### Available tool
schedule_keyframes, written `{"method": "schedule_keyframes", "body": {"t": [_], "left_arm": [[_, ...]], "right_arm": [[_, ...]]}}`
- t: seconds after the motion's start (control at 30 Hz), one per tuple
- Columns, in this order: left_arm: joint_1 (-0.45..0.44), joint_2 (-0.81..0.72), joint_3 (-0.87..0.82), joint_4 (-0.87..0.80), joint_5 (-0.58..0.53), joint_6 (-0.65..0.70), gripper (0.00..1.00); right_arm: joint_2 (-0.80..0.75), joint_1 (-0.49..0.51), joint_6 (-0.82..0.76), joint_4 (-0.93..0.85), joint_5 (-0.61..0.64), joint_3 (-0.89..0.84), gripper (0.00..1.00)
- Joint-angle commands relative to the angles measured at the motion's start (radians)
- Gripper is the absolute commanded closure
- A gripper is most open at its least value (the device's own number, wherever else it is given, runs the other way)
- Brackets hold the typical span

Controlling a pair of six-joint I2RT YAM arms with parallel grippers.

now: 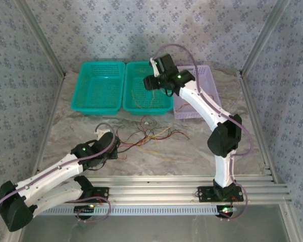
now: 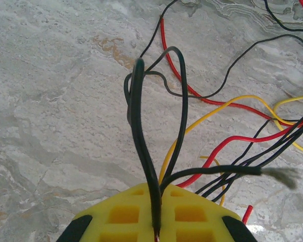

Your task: Untangle the cables

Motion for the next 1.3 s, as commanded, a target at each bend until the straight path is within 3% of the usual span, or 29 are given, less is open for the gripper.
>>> {"method": "schedule_keyframes", "body": {"t": [0.0, 0.23, 0.57, 0.73, 1.03, 1.1, 1.2, 1.27], "left_arm": [[-0.010, -0.018, 0.015, -0.011, -0.020, -0.014, 1.00], [-0.010, 0.004, 0.017, 0.003, -0.017, -0.007, 1.00], [-0.009, -0.013, -0.002, -0.003, -0.024, -0.008, 1.00], [-0.010, -0.014, -0.005, -0.008, -0.030, -0.004, 1.00], [-0.009, -0.006, 0.000, -0.004, -0.022, -0.003, 1.00], [-0.010, -0.007, 0.004, -0.005, -0.022, -0.004, 1.00], [-0.010, -0.007, 0.007, -0.012, -0.023, -0.005, 1.00], [-0.010, -0.009, 0.005, -0.013, -0.024, -0.006, 1.00]], "right_arm": [[-0.074, -0.012, 0.068, 0.085, -0.051, -0.093, 0.33], [0.087, -0.031, 0.082, 0.042, -0.130, -0.045, 0.35], [0.456, -0.057, 0.092, -0.115, -0.181, 0.349, 0.40], [0.564, -0.070, 0.114, -0.142, -0.220, 0.474, 0.41], [0.680, -0.121, 0.234, -0.176, -0.416, 0.657, 0.39], [0.687, -0.121, 0.252, -0.159, -0.473, 0.655, 0.47], [0.690, -0.112, 0.256, -0.163, -0.491, 0.650, 0.74], [0.690, -0.104, 0.245, -0.170, -0.474, 0.650, 0.78]]}}
